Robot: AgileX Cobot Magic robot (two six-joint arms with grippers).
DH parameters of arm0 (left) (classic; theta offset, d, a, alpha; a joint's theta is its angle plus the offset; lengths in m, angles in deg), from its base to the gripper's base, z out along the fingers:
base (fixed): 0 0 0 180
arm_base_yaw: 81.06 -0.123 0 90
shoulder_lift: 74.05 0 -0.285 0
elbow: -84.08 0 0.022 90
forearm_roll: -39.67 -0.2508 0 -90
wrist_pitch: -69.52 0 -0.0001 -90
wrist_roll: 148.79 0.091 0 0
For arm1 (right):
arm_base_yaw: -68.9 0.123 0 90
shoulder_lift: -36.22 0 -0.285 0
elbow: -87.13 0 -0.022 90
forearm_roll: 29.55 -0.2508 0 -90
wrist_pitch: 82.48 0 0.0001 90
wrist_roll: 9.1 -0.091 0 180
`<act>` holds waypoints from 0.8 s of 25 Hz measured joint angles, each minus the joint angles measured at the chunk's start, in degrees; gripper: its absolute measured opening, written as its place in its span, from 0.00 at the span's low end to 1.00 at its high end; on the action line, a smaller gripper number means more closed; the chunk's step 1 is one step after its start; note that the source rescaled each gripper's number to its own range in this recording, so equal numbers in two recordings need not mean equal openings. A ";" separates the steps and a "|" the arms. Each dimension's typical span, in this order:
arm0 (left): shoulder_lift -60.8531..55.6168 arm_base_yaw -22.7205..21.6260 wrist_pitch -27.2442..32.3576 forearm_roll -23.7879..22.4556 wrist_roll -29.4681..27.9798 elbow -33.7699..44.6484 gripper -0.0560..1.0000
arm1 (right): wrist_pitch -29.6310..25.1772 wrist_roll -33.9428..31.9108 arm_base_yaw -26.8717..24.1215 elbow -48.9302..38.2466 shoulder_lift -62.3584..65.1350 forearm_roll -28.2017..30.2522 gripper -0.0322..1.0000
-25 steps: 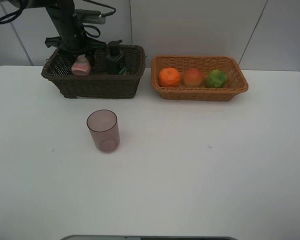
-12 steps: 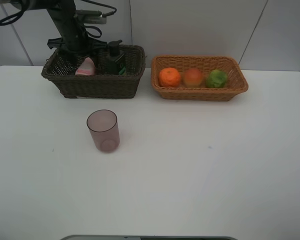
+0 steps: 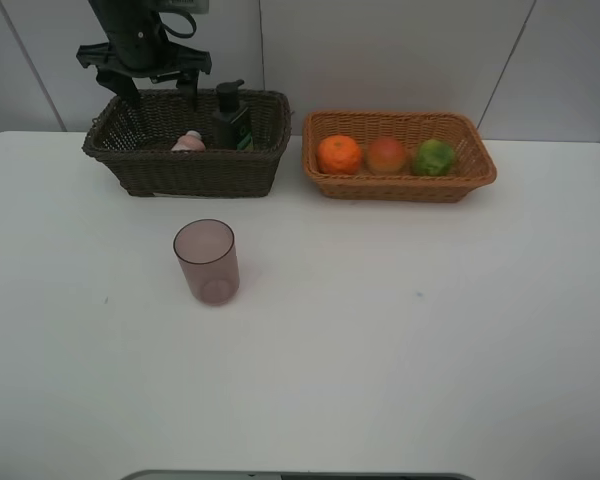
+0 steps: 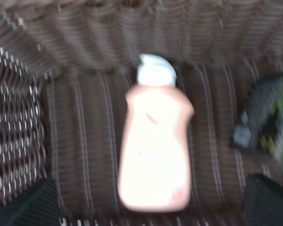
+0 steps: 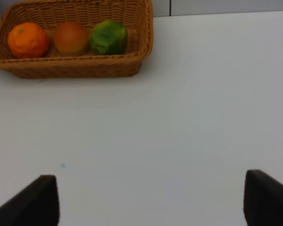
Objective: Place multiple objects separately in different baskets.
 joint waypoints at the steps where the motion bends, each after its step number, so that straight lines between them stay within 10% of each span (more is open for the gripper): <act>1: -0.70 0.61 1.69 0.00 0.00 0.07 1.00 | 0.00 0.00 0.00 0.00 0.00 0.00 0.63; 20: -27.30 8.29 -12.10 3.07 4.22 43.28 1.00 | 0.00 0.00 0.00 0.00 0.00 0.00 0.63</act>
